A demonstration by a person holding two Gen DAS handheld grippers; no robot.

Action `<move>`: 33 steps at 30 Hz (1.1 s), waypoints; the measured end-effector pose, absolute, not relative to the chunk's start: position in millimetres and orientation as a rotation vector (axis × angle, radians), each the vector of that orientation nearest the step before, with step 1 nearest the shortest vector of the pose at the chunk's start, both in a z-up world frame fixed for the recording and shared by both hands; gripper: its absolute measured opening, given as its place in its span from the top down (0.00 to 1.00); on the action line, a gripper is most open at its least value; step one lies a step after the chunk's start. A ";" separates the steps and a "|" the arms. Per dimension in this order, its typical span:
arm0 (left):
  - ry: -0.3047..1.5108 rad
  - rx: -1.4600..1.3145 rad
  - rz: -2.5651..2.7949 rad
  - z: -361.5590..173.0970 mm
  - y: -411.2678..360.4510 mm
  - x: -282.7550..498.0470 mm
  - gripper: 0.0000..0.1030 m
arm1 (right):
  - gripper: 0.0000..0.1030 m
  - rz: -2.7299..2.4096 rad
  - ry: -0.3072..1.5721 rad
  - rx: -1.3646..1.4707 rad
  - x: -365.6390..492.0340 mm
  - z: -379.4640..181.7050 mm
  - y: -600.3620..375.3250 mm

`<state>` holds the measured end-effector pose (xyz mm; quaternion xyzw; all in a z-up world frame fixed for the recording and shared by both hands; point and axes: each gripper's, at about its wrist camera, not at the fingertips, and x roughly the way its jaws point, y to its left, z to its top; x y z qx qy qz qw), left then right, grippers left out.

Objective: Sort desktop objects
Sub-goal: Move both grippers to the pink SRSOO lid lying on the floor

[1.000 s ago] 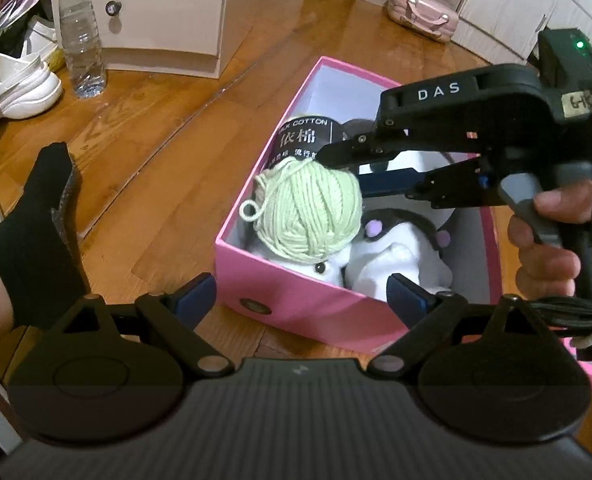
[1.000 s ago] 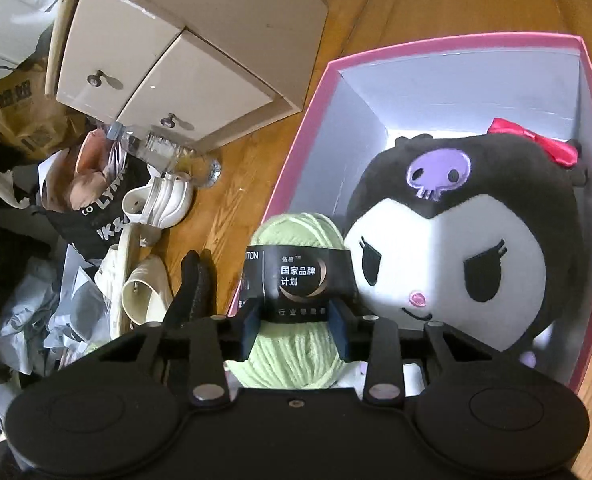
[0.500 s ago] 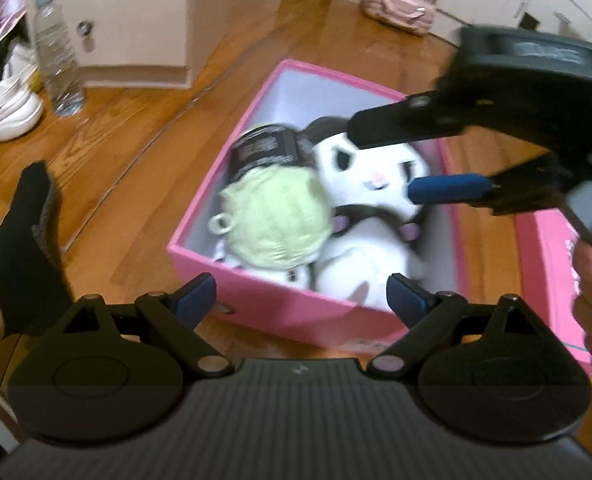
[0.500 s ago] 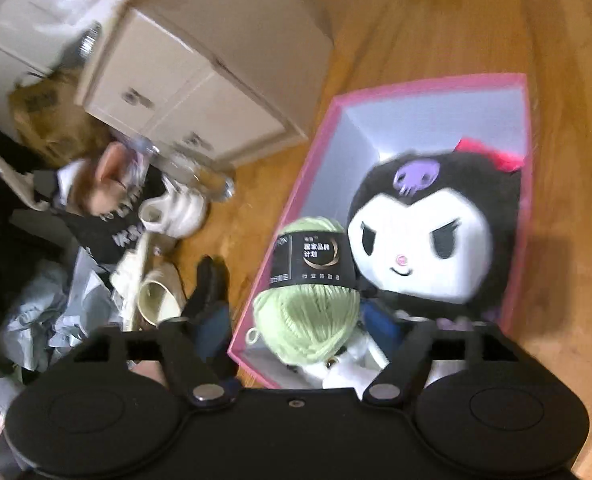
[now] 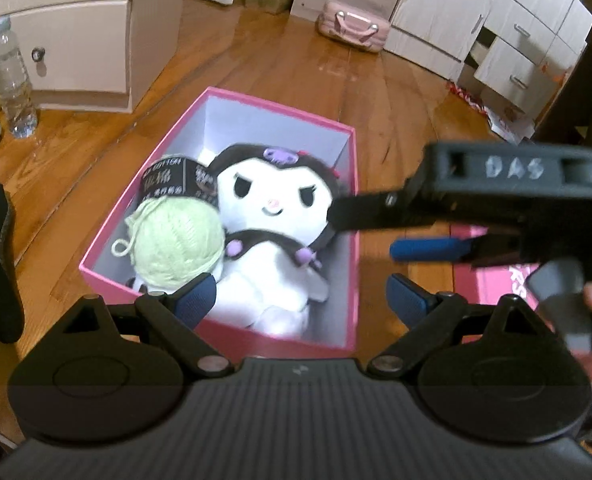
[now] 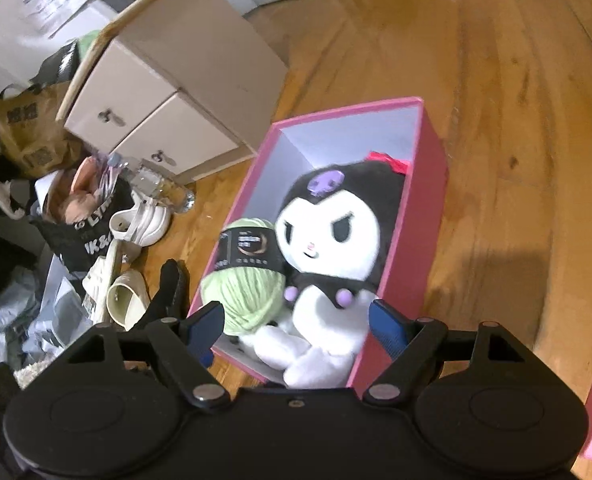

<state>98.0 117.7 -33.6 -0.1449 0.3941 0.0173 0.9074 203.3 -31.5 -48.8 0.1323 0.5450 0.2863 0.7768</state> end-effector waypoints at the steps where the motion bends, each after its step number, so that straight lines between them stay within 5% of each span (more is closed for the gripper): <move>1: 0.809 -0.284 0.038 -30.8 114.1 98.0 0.10 | 0.19 0.616 1.189 0.307 205.6 -48.2 -35.5; 10: 0.735 -0.153 0.089 -18.0 78.1 102.7 0.10 | 0.14 0.537 1.192 0.386 241.1 -40.6 -51.3; 18: 0.734 -0.213 -0.034 -15.6 53.3 104.5 0.10 | 0.14 0.389 1.238 0.121 217.4 -33.7 -151.5; 23: 0.689 -0.210 -0.074 -11.6 21.7 112.2 0.10 | 0.14 0.388 1.147 0.206 190.4 -19.4 -225.3; 33: 0.836 -0.182 -0.210 -72.3 -65.3 162.4 0.09 | 0.14 0.033 1.186 0.064 201.5 -46.7 -292.6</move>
